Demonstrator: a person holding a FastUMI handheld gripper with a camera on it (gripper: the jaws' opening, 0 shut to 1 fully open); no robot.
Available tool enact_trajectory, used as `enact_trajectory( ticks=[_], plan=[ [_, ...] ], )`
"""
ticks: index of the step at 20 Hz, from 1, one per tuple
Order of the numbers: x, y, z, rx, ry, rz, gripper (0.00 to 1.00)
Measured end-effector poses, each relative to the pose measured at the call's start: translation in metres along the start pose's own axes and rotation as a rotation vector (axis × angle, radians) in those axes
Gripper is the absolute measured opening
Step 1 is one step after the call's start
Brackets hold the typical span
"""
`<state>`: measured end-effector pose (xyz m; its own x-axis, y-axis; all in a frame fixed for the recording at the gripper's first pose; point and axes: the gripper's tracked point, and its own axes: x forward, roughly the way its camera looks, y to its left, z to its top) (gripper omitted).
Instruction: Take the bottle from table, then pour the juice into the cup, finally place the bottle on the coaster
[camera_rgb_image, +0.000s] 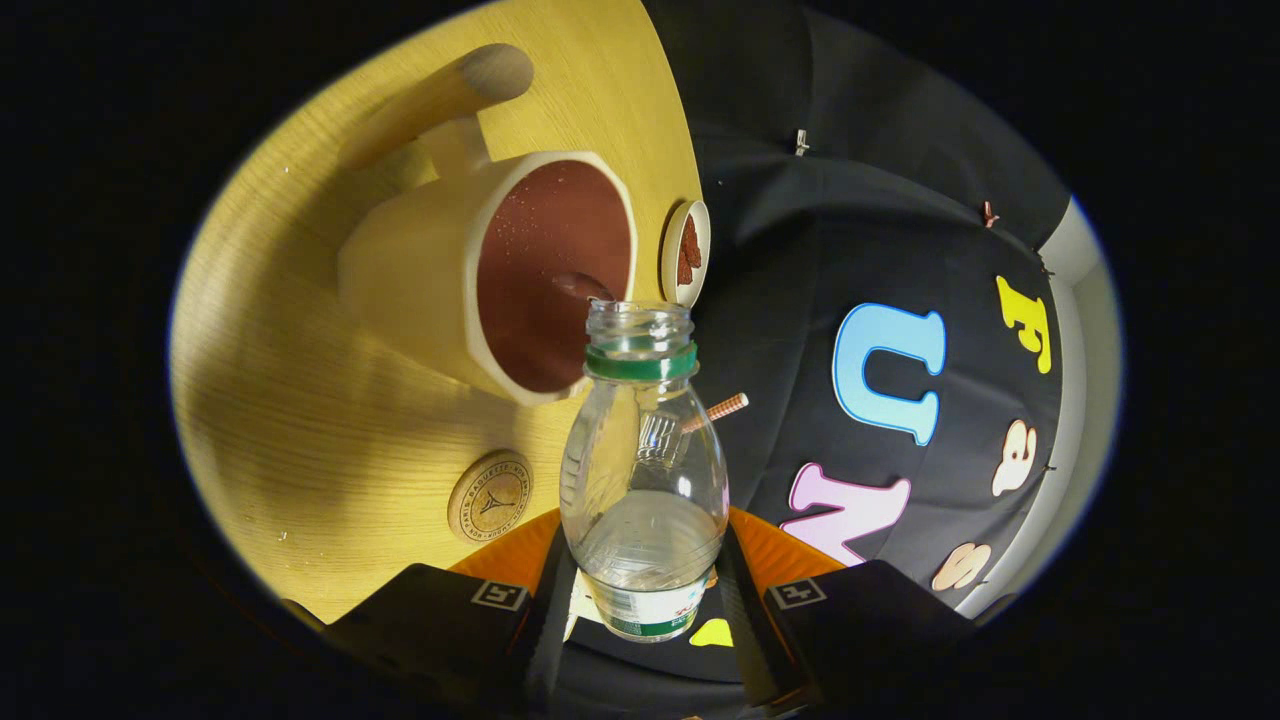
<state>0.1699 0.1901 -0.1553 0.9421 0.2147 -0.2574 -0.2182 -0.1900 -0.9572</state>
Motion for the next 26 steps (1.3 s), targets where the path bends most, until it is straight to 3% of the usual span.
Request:
enact_trajectory(
  ticks=[26],
  plan=[
    [0.000,-0.016,-0.001,-0.150,-0.024,-0.036,0.72]
  ],
)
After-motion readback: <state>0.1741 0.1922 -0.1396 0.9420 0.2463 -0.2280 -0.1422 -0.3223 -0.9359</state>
